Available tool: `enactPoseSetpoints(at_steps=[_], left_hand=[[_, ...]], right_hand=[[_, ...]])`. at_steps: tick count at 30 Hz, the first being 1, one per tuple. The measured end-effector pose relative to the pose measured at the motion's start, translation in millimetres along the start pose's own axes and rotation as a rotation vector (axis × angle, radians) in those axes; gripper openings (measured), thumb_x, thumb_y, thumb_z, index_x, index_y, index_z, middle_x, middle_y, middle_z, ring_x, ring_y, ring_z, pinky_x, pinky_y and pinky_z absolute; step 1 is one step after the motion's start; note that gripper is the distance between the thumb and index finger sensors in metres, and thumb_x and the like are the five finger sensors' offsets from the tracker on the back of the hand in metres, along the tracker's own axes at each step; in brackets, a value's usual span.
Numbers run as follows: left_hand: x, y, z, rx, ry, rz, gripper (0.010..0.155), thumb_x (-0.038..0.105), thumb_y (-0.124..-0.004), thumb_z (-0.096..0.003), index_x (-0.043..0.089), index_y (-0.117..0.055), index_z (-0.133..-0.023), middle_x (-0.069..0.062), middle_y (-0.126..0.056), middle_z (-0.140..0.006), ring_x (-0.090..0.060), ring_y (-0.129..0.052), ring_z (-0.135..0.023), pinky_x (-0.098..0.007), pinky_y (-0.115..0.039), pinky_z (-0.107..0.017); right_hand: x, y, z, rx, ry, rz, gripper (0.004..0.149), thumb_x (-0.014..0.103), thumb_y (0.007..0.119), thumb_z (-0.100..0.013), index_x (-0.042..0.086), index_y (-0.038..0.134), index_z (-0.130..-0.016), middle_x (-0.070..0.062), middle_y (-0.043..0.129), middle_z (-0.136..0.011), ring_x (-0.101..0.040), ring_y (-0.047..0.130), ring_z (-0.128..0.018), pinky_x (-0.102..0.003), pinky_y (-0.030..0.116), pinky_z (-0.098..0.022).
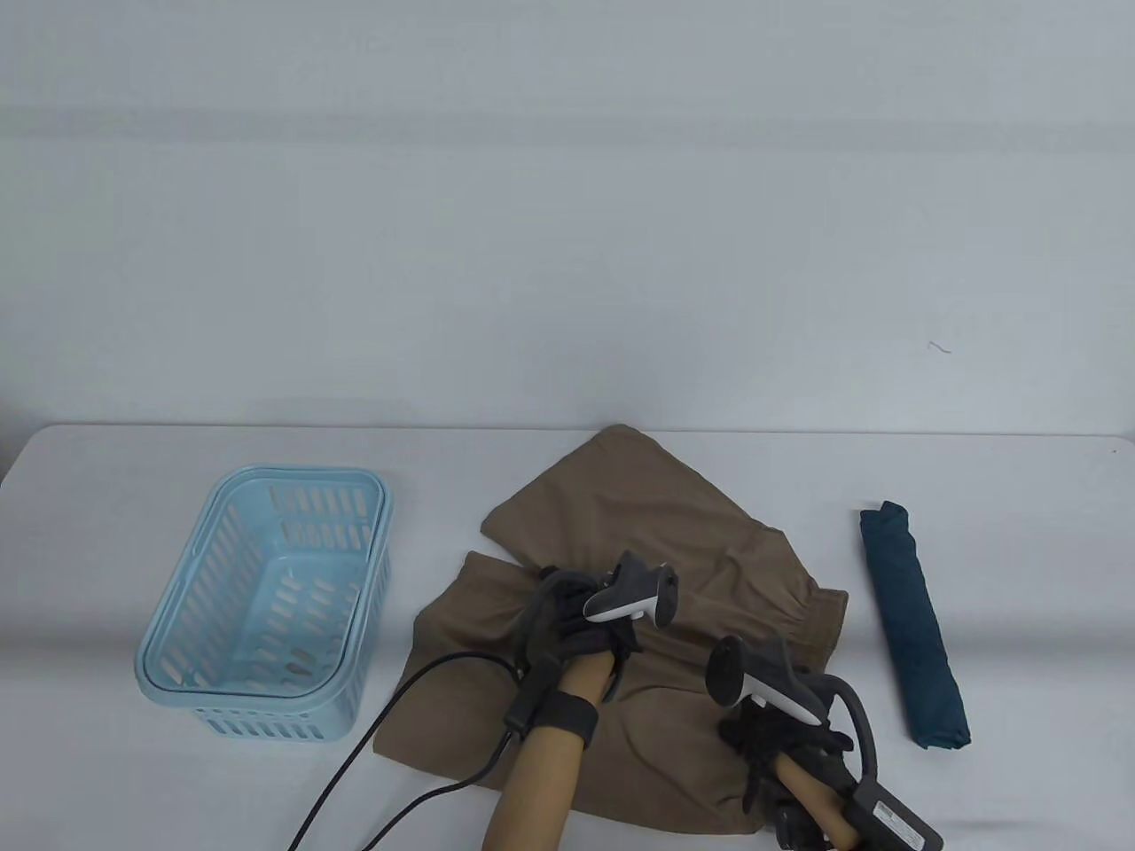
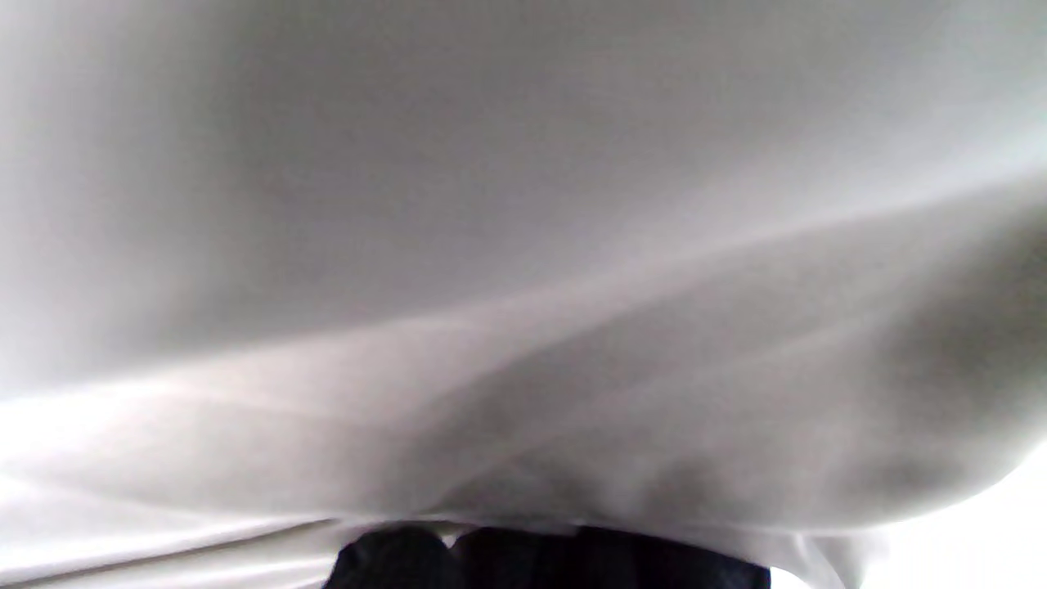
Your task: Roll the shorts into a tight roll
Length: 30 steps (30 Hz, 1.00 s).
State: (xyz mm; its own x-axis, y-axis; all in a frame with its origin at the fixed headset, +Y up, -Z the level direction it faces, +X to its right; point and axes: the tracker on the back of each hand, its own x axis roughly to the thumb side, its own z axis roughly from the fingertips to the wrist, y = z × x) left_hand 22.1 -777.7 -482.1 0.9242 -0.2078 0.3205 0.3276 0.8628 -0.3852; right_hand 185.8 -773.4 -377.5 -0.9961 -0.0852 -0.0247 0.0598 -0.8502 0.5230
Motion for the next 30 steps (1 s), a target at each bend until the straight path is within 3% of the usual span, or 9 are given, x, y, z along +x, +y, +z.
enactPoseSetpoints(at_steps=[6,19,30], left_hand=[[-1.0,-0.5,1.5,-0.020,0.018,0.001,0.049,0.034,-0.061,-0.0554,0.007,-0.061,-0.097,-0.022,-0.066,-0.103,-0.047,-0.067,-0.096,-0.074,-0.033,-0.068],[-4.3,-1.4,-3.7,-0.031,0.025,0.070,0.052,0.034,-0.060,-0.0557,0.004,-0.057,-0.098,-0.026,-0.061,-0.103,-0.051,-0.063,-0.096,-0.074,-0.032,-0.068],[-14.9,-1.3,-18.9,-0.010,0.033,0.135,0.054,0.034,-0.061,-0.0554,0.005,-0.051,-0.100,-0.026,-0.052,-0.105,-0.052,-0.057,-0.098,-0.073,-0.032,-0.069]], right_hand=[[-5.3,-6.3,-11.5,0.002,0.040,-0.028,0.062,0.041,0.061,-0.053,0.003,0.050,-0.100,-0.019,0.033,-0.112,-0.047,0.028,-0.102,-0.071,0.021,-0.070],[-18.1,-22.9,-46.3,0.039,0.110,-0.151,0.064,0.041,0.061,-0.053,0.005,0.043,-0.103,-0.016,0.024,-0.113,-0.045,0.020,-0.103,-0.071,0.018,-0.070],[-34.9,-37.2,-70.6,0.053,0.061,-0.286,0.063,0.042,0.060,-0.053,0.008,0.042,-0.103,-0.011,0.019,-0.113,-0.041,0.016,-0.104,-0.072,0.015,-0.069]])
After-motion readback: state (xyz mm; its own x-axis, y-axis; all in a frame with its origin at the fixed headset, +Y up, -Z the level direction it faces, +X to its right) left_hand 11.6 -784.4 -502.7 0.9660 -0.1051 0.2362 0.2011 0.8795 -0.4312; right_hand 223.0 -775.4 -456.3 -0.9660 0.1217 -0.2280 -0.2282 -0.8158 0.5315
